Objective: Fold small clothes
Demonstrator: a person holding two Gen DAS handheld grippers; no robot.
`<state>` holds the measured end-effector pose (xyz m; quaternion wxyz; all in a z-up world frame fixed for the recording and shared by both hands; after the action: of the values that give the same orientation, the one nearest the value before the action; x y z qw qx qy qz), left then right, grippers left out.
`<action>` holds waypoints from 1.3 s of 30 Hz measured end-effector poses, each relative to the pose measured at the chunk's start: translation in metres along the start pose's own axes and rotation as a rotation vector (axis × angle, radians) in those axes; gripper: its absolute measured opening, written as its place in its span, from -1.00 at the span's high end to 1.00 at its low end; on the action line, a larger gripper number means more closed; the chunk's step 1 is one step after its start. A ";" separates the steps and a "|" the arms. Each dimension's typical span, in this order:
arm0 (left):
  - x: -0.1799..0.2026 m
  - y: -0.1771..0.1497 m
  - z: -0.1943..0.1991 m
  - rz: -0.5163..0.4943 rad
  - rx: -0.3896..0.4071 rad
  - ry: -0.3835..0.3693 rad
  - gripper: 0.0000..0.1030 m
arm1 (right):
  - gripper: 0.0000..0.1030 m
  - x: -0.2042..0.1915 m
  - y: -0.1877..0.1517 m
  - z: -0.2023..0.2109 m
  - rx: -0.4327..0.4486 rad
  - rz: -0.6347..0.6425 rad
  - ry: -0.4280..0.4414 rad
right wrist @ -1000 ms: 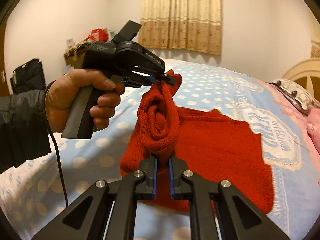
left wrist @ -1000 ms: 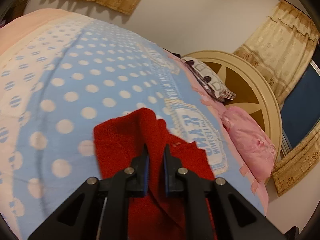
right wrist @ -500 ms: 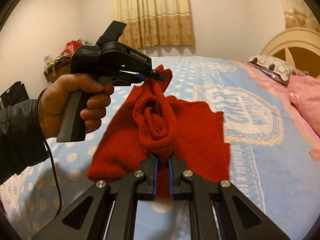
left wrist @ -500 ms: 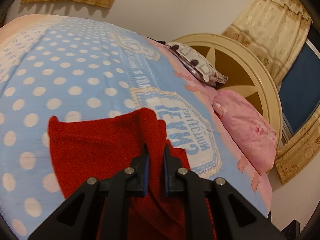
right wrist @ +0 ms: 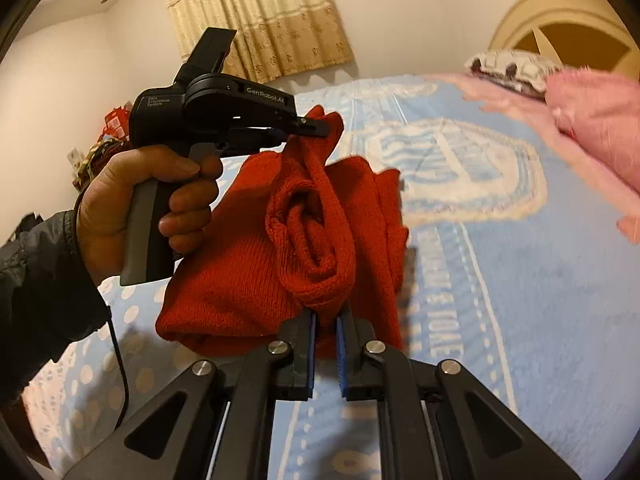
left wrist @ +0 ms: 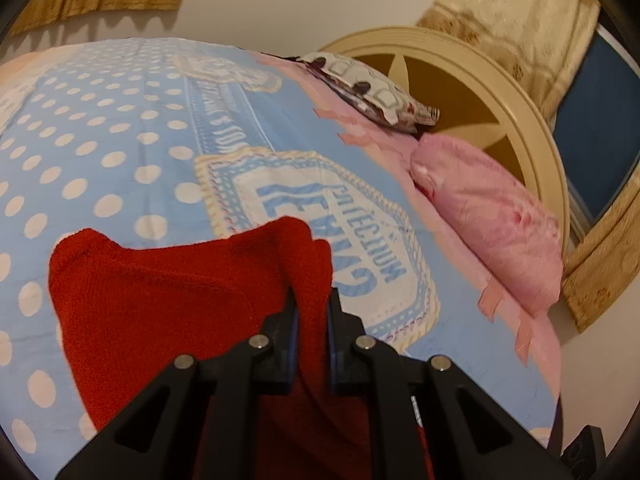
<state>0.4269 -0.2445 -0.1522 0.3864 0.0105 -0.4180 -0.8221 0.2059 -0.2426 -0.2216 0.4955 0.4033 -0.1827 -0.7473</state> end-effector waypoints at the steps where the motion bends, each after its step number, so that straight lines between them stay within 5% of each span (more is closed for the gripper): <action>1: 0.002 -0.001 -0.004 -0.010 -0.010 0.007 0.78 | 0.85 0.003 -0.001 -0.001 -0.009 -0.015 0.005; 7: 0.009 -0.007 -0.025 -0.054 -0.090 0.061 0.66 | 0.85 0.019 -0.005 -0.009 -0.063 -0.096 0.040; 12: 0.025 -0.001 -0.011 -0.104 -0.047 0.054 0.55 | 0.85 0.027 -0.008 -0.010 -0.071 -0.122 0.053; 16: 0.032 -0.003 0.016 -0.147 0.004 0.084 -0.11 | 0.81 0.027 -0.009 -0.010 -0.070 -0.119 0.055; 18: 0.027 -0.015 0.035 -0.163 0.027 0.116 -0.34 | 0.66 0.032 -0.009 -0.009 -0.076 -0.149 0.063; 22: 0.009 -0.047 0.058 -0.159 0.026 0.197 -0.38 | -0.12 0.041 -0.002 0.007 0.004 -0.201 0.041; 27: -0.008 -0.086 0.082 -0.131 0.047 0.230 -0.45 | -0.13 0.013 0.018 0.028 0.144 -0.057 -0.003; 32: -0.009 -0.104 0.067 -0.110 0.013 0.232 -0.47 | -0.13 -0.040 0.034 -0.001 0.063 0.103 0.086; 39: -0.007 -0.122 0.058 -0.120 0.007 0.254 -0.63 | -0.10 0.002 0.039 -0.060 -0.120 -0.058 0.055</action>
<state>0.3360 -0.1576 -0.2017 0.3861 0.1408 -0.3673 -0.8344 0.2755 -0.2539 -0.2327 0.5016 0.3981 -0.1120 -0.7598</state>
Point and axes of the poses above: each gripper's, at about its wrist camera, not at the fingertips, and z roughly against the way its jaws point, x to its right, y to its top, the point moved 8 cm from there along -z, roughly the way its jaws point, and after that the axes turned 12 degrees about -z, right-handed, at the moved point
